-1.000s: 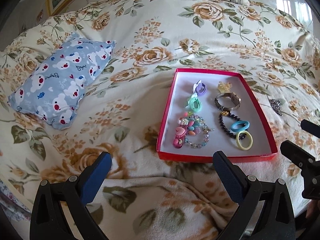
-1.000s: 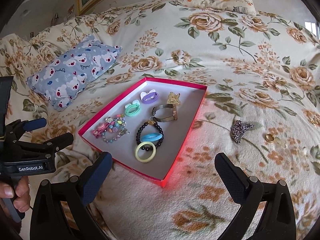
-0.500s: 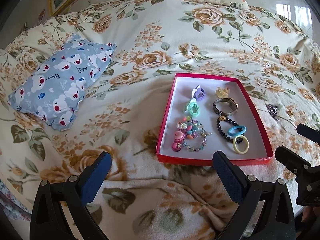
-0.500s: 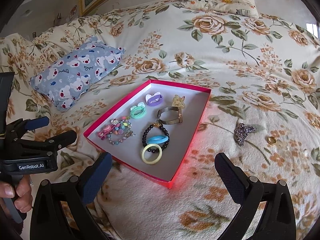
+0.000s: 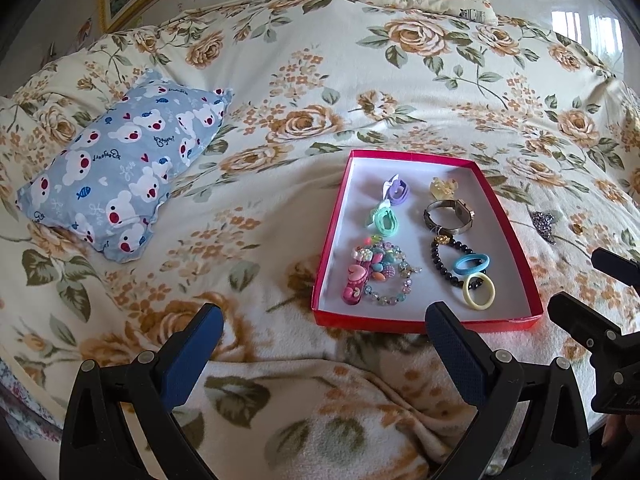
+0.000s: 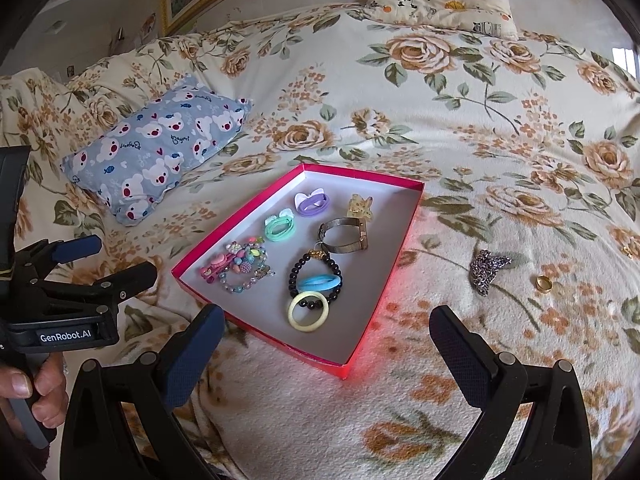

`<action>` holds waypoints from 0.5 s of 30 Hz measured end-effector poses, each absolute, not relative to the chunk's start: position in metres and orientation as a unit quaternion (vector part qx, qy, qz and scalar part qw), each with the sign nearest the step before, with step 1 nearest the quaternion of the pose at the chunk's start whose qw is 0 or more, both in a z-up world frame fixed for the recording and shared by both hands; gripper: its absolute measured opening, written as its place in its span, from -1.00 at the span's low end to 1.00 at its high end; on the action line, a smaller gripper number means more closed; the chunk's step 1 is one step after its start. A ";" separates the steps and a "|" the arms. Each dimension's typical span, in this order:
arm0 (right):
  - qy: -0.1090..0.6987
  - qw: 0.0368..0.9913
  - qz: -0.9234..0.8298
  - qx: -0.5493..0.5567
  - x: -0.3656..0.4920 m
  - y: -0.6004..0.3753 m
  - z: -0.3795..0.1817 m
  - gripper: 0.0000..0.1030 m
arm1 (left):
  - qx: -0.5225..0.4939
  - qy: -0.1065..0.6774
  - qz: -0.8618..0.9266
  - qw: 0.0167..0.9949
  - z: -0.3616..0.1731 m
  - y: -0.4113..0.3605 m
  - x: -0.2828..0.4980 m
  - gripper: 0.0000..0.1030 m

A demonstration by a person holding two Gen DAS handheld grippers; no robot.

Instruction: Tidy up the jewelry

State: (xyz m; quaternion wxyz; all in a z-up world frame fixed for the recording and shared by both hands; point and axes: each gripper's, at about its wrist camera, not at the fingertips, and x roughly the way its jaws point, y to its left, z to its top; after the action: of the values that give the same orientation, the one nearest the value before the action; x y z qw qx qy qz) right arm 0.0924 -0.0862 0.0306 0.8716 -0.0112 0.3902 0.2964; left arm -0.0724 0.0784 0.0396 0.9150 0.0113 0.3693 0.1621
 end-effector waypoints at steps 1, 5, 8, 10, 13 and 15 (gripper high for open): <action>0.390 0.872 0.296 -0.011 0.092 -0.086 0.031 1.00 | 0.012 0.369 0.162 0.915 0.040 0.078 -0.072 0.99; 0.389 0.872 0.296 -0.011 0.092 -0.086 0.031 1.00 | 0.011 0.368 0.161 0.916 0.040 0.078 -0.073 0.99; 0.387 0.873 0.296 -0.009 0.091 -0.086 0.034 1.00 | 0.011 0.368 0.160 0.916 0.041 0.078 -0.073 0.99; 0.385 0.874 0.296 -0.008 0.090 -0.086 0.035 1.00 | 0.011 0.366 0.159 0.917 0.041 0.078 -0.074 0.99; 0.382 0.875 0.296 -0.007 0.090 -0.086 0.037 1.00 | 0.012 0.364 0.158 0.918 0.042 0.077 -0.074 0.99; 0.382 0.875 0.297 -0.006 0.091 -0.086 0.036 1.00 | 0.013 0.364 0.158 0.918 0.042 0.077 -0.074 0.99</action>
State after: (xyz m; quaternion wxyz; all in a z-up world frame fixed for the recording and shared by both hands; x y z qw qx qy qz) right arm 0.0908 -0.0861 0.0362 0.8751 -0.0065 0.3823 0.2967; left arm -0.0744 0.0774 0.0417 0.9176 0.0125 0.3643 0.1584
